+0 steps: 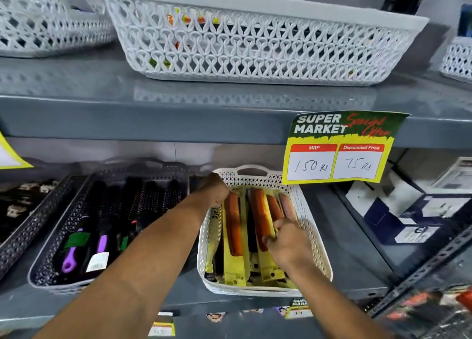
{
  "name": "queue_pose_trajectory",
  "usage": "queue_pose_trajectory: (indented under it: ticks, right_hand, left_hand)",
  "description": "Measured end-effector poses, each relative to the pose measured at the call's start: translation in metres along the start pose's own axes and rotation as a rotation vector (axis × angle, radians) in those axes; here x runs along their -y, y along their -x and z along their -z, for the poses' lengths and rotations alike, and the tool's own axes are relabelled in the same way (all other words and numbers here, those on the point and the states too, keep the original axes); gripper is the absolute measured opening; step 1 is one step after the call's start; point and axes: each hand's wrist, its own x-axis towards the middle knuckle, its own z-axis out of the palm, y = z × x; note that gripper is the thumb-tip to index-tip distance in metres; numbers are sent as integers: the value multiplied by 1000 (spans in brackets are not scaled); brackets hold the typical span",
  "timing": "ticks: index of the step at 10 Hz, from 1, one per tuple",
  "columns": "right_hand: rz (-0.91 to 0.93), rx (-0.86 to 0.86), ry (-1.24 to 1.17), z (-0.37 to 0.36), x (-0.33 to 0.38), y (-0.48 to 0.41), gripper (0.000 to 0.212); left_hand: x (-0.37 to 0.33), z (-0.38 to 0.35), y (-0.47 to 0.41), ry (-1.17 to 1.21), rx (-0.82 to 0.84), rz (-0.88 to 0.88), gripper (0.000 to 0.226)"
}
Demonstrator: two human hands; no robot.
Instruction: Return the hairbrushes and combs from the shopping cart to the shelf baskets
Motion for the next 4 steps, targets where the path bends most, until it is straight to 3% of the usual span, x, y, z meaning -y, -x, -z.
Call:
queue_pose_trajectory:
  ticks: [2, 3, 4]
  right_hand:
    - [96, -32, 221, 6, 6, 12, 23]
    - [149, -65, 251, 10, 8, 19, 21]
    - [213, -114, 277, 11, 8, 24, 22]
  left_hand:
    - [-1, 8, 10, -190, 67, -86, 19]
    - [-1, 13, 15, -278, 71, -167, 32]
    - [-2, 16, 21, -313, 24, -225, 22]
